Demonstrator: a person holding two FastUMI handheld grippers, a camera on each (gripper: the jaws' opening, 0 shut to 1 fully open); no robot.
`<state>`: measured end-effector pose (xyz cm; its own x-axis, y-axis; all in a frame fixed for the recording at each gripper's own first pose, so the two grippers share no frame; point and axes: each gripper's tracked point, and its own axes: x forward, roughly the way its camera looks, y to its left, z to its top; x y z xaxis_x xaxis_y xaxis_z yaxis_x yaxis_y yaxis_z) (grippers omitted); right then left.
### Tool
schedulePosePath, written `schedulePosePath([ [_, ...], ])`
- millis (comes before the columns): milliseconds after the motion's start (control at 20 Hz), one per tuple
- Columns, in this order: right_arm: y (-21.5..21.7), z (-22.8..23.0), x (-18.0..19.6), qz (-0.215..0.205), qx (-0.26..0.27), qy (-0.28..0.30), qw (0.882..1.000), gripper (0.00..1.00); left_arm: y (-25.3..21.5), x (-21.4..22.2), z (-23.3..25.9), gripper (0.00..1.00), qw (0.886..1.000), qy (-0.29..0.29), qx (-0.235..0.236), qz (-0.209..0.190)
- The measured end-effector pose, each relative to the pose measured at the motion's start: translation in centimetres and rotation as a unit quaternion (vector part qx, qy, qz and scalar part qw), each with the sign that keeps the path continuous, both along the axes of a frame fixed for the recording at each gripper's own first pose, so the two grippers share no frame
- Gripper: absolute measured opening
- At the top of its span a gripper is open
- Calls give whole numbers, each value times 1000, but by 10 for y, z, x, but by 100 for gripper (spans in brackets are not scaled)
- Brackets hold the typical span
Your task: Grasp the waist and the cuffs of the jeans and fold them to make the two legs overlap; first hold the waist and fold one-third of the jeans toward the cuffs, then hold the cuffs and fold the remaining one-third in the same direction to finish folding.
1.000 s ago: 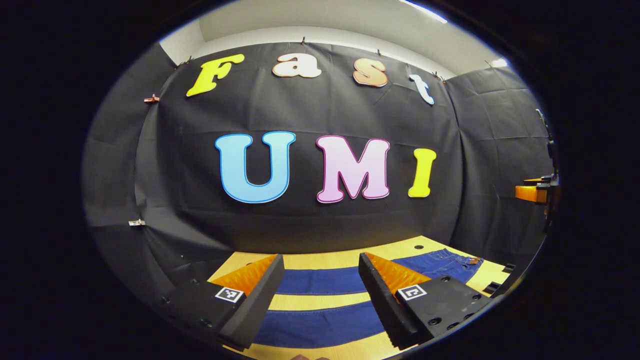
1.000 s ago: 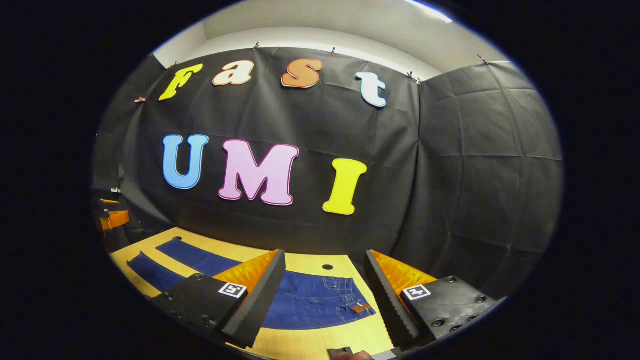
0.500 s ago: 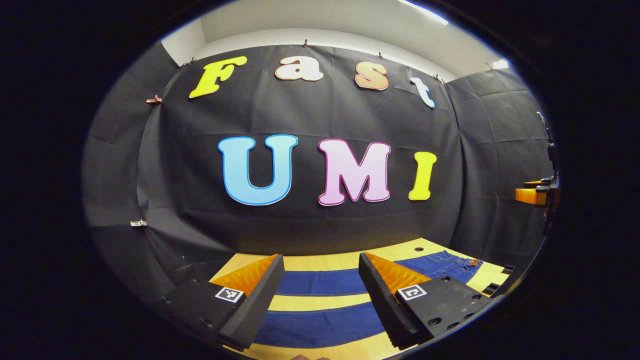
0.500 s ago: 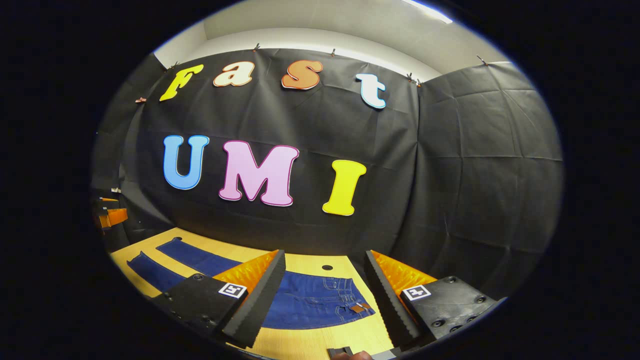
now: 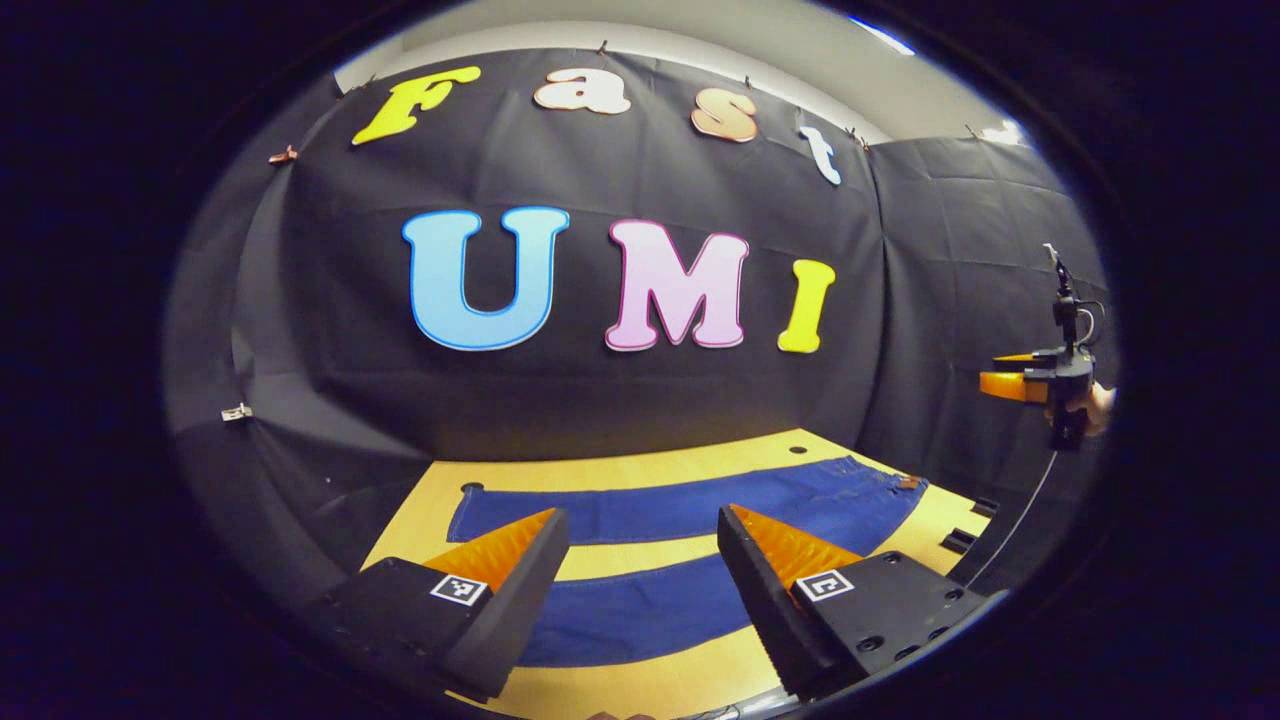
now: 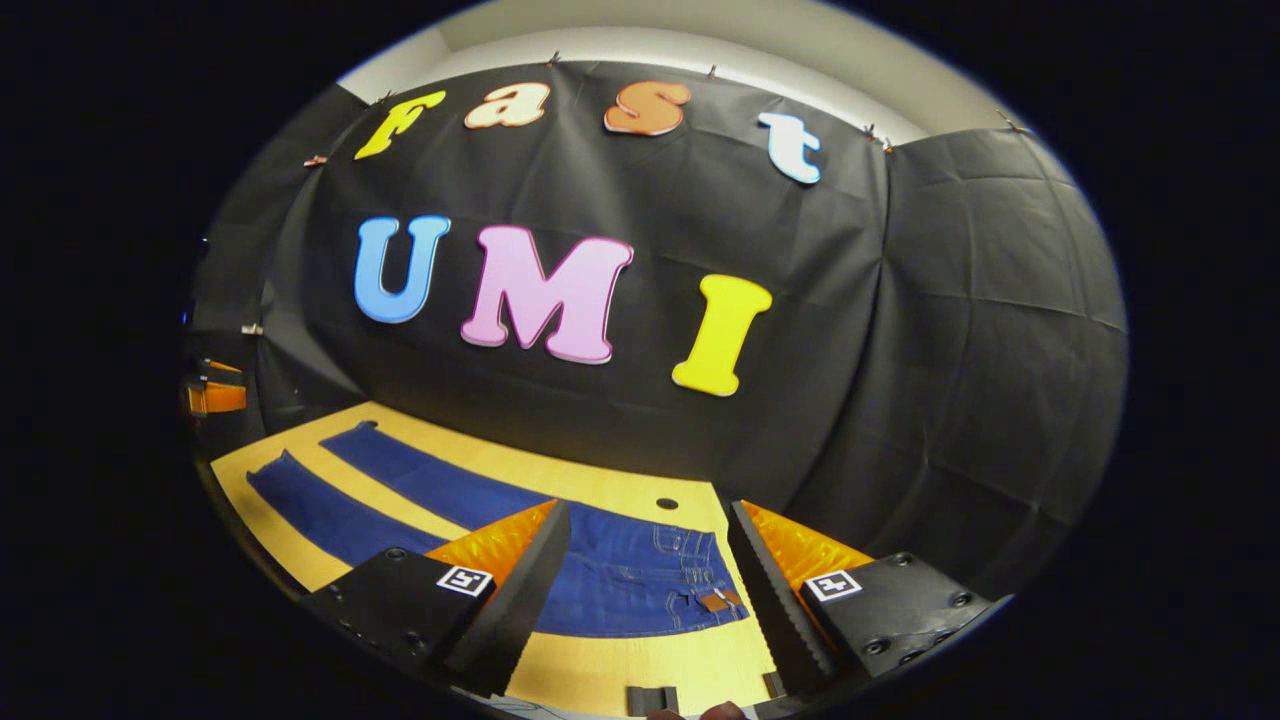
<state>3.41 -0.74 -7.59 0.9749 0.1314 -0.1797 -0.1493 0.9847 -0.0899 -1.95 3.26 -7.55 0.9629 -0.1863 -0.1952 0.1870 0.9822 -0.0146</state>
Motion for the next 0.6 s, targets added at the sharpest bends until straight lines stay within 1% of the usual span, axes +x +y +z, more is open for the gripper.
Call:
schedulePosePath([
  [100, -5, -29, 16, 28, -17, 40, 999, 97, 16, 6, -25, 96, 999, 30, 23, -21],
  [200, -12, -64, 32, 54, -50, 91, 993, 97, 26, 11, -50, 97, 996, 63, 45, -54],
  [300, -12, -99, 44, 95, -88, 136, 982, 98, 40, 19, -78, 96, 989, 102, 65, -80],
  [350, -10, -117, 49, 123, -109, 161, 973, 98, 46, 22, -92, 97, 985, 123, 76, -94],
  [400, -12, -135, 50, 150, -136, 187, 961, 98, 50, 24, -105, 97, 979, 143, 88, -112],
  [450, -11, -153, 54, 176, -168, 214, 946, 98, 50, 24, -117, 97, 972, 164, 107, -132],
  [500, -9, -176, 59, 206, -193, 240, 929, 98, 56, 24, -130, 97, 961, 189, 135, -150],
  [600, -5, -218, 61, 269, -240, 297, 884, 98, 74, 23, -157, 97, 933, 234, 201, -184],
])
